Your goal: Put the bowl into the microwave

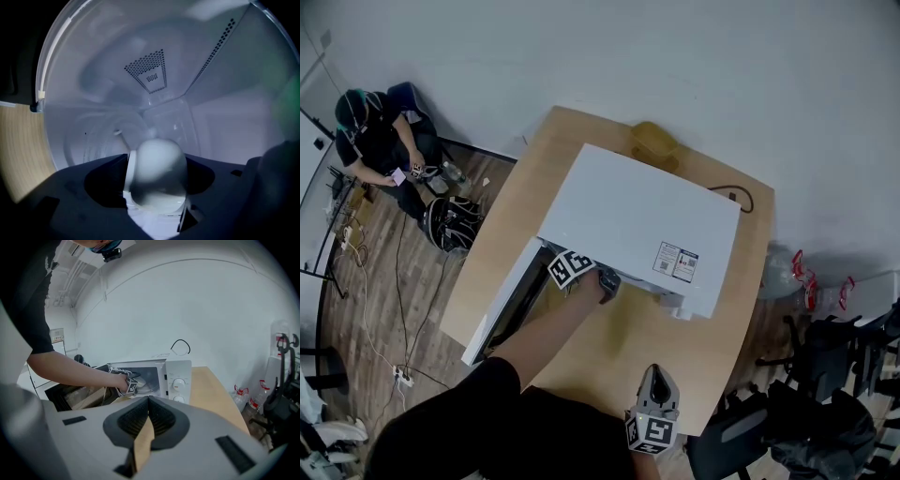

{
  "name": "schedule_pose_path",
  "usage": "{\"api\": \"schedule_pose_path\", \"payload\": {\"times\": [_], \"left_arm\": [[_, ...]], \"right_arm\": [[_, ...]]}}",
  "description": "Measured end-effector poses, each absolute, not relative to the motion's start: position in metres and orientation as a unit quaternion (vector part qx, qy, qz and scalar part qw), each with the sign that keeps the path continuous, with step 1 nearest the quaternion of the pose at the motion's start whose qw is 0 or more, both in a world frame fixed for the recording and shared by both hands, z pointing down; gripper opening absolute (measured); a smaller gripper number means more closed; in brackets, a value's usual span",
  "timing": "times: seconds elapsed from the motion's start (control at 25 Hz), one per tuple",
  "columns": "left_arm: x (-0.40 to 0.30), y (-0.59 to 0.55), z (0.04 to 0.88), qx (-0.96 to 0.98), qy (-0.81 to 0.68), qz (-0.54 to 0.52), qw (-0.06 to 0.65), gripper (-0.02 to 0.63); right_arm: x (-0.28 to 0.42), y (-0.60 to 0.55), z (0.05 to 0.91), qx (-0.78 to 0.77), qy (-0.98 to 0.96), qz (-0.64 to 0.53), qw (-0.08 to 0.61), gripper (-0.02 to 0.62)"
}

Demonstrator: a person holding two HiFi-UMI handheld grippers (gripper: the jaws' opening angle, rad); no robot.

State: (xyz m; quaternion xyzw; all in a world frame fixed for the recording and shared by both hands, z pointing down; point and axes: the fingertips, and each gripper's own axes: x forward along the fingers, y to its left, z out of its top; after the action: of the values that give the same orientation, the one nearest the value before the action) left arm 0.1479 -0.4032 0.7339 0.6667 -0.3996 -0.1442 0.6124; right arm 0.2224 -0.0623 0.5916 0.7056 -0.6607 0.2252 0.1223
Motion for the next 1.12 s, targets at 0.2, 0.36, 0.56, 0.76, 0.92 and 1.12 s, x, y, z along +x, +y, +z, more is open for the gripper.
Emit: {"api": "schedule_pose_path", "payload": {"times": [0.2,0.36,0.56,0.76,0.92,1.12], "left_arm": [[0.140,-0.400,0.727,0.713,-0.415,-0.125,0.551,0.307],[0.136,-0.398,0.721,0.739,-0.430,-0.107,0.508,0.308],[0.132,-0.397,0.718,0.757,-0.442,-0.089,0.474,0.308],[0.120,-0.395,0.725,0.765,-0.465,-0.050,0.443,0.308],[0.117,-0.392,0.727,0.769,-0.461,-0.045,0.441,0.318],[0.118,-0.387,0.730,0.790,-0.439,-0.024,0.428,0.339]], "right_arm": [[0.225,-0.062,0.570,0.716,-0.668,0.176,0.103,0.060],[0.223,-0.060,0.568,0.716,-0.669,0.172,0.101,0.060],[0.223,-0.055,0.569,0.716,-0.668,0.174,0.102,0.060],[0.224,-0.054,0.567,0.717,-0.668,0.172,0.101,0.060],[0.222,-0.053,0.567,0.716,-0.668,0.172,0.103,0.060],[0.220,-0.051,0.565,0.714,-0.672,0.167,0.106,0.060]]}}
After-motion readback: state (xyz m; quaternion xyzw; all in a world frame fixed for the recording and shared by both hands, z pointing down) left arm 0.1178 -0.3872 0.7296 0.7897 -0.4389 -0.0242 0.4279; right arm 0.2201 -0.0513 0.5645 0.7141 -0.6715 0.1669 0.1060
